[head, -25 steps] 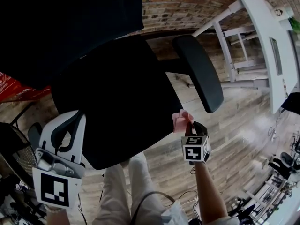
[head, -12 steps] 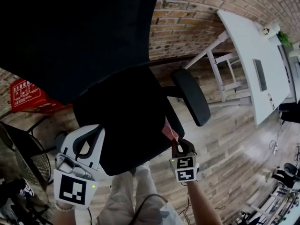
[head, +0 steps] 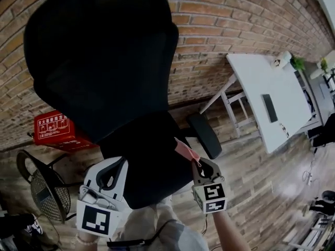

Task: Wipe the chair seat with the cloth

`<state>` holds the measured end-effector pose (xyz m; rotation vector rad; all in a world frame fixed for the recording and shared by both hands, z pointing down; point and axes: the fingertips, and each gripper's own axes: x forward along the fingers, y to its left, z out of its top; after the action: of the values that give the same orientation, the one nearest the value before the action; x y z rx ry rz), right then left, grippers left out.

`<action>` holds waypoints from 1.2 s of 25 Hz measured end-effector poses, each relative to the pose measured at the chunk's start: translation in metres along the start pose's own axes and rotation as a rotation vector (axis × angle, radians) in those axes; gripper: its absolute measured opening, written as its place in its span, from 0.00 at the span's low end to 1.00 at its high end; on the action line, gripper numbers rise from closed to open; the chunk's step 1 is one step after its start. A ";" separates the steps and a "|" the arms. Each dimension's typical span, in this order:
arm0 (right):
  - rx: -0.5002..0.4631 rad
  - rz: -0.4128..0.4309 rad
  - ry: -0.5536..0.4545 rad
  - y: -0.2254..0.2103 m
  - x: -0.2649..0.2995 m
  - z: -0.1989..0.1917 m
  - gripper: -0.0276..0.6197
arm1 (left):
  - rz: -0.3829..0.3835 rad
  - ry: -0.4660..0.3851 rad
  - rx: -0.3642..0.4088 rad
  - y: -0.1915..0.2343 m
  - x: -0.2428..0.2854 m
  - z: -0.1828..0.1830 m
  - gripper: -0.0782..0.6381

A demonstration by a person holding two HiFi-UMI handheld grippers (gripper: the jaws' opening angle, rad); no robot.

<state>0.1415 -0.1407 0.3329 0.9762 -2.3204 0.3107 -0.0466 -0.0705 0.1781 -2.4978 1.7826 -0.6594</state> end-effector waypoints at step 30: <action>-0.029 0.035 -0.340 0.090 -0.158 0.171 0.13 | 0.031 -0.133 0.002 -0.002 -0.102 0.099 0.13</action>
<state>0.0899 -0.0593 0.1027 1.0417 -2.6415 0.1305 -0.0388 -0.0010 0.0548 -2.4433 1.7693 -0.4812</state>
